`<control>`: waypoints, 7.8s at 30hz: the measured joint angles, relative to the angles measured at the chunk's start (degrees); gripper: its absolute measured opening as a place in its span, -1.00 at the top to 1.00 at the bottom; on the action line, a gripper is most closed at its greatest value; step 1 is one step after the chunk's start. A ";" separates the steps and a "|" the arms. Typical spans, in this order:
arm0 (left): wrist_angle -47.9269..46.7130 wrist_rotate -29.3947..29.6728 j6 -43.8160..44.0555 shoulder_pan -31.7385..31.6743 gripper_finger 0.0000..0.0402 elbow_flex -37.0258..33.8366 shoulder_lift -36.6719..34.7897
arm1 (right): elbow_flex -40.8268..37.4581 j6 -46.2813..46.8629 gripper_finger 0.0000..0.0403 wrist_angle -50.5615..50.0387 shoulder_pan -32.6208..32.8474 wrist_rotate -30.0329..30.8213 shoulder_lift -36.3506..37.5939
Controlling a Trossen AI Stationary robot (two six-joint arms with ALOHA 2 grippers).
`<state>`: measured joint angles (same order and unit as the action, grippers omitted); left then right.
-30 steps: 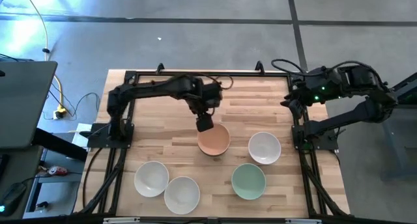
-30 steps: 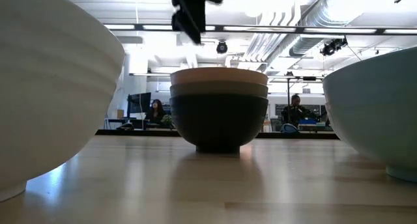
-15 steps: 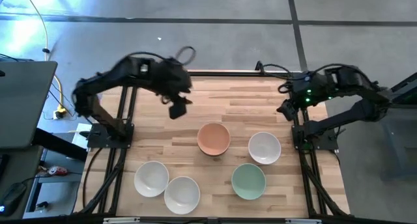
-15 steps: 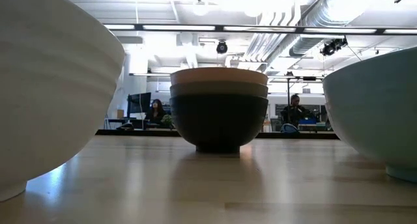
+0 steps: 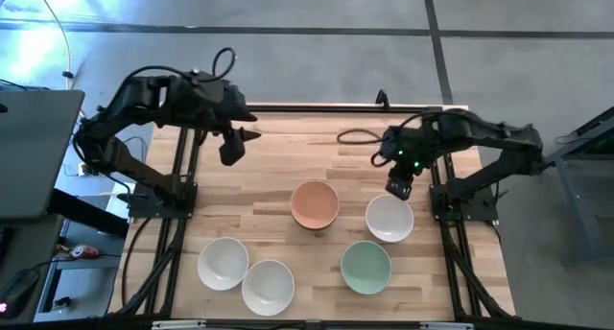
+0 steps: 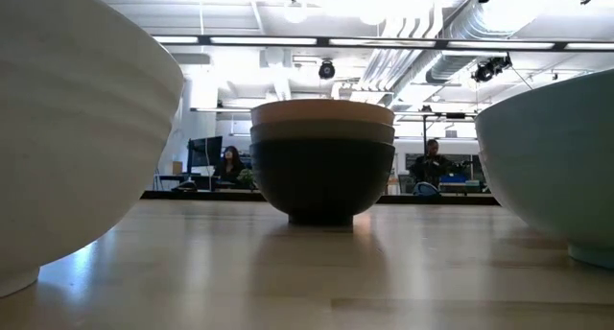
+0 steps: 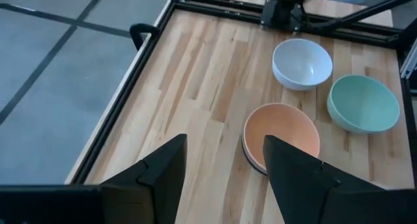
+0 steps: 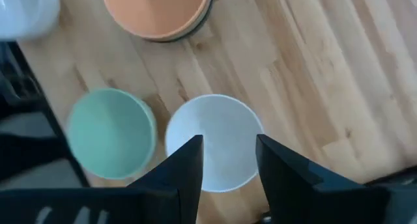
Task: Nest bowls inside each other
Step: Stack the top white bowl on the orange bowl
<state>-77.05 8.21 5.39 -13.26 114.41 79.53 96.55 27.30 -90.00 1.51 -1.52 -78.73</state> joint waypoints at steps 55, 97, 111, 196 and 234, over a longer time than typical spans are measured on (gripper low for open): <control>3.32 0.17 4.48 0.15 0.04 -5.29 0.41 | -41.22 -21.89 0.38 21.29 -5.66 -4.71 11.29; 0.95 3.37 4.99 0.15 0.05 -5.29 -4.03 | -41.24 -33.30 0.38 28.02 -13.18 -10.69 -3.12; 0.96 6.53 8.56 0.17 0.04 -5.27 -10.91 | -41.24 -33.63 0.38 28.42 -14.60 -11.17 -3.11; 1.00 10.45 6.82 0.16 0.05 -5.29 -12.32 | -24.97 7.37 1.00 14.21 -20.45 -10.88 10.39; -8.70 20.36 12.59 0.15 0.05 -22.90 -15.48 | 14.29 10.13 1.00 2.29 -12.75 -10.95 -23.88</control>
<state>-85.75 28.56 17.98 -13.10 91.51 64.05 110.85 37.43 -87.70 -11.24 -12.47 -102.61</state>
